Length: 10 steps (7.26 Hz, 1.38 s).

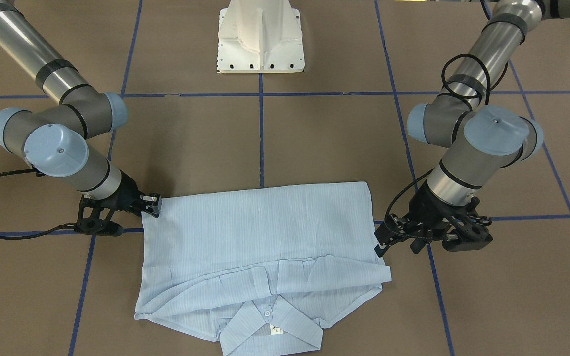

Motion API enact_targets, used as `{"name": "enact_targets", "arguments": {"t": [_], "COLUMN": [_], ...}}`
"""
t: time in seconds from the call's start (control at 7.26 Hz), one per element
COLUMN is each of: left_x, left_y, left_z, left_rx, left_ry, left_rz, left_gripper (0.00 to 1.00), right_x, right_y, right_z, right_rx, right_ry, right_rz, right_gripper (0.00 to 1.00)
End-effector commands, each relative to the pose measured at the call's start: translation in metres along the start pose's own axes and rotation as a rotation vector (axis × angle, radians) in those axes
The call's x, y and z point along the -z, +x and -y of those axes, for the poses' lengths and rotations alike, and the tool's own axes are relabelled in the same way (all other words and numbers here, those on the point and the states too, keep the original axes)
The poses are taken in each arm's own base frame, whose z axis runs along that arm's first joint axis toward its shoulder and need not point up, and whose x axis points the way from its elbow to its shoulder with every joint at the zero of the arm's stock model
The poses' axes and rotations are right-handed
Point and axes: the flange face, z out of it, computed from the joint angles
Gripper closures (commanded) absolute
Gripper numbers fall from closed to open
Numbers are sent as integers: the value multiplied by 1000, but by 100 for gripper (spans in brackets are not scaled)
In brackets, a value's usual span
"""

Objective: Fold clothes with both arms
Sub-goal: 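Grip the folded shirt edge with the right gripper and drag it nearer the robot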

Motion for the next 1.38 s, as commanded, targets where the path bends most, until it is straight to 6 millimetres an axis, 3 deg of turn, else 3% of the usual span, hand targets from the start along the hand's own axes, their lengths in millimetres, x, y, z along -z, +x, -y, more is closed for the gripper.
{"name": "enact_targets", "arguments": {"t": [0.0, 0.41, 0.55, 0.96, 1.24], "left_x": [0, -1, 0, 0, -1], "left_y": [-2, -2, -1, -2, -3], "left_z": [0, 0, 0, 0, 0], "left_rx": [0, 1, 0, 2, 2], "left_ry": [0, 1, 2, 1, 1], "left_rz": [2, 4, 1, 3, 3], "left_gripper": [2, 2, 2, 2, 2], "right_x": [9, 13, 24, 68, 84], "right_y": [2, 5, 8, 80, 98], "right_z": [4, 6, -5, -89, -157], "right_rx": [-6, -4, 11, 40, 86], "right_ry": [-10, -9, -7, -14, -64], "right_rz": [18, 23, 42, 66, 73], "right_gripper": [93, 100, 100, 100, 100]}}
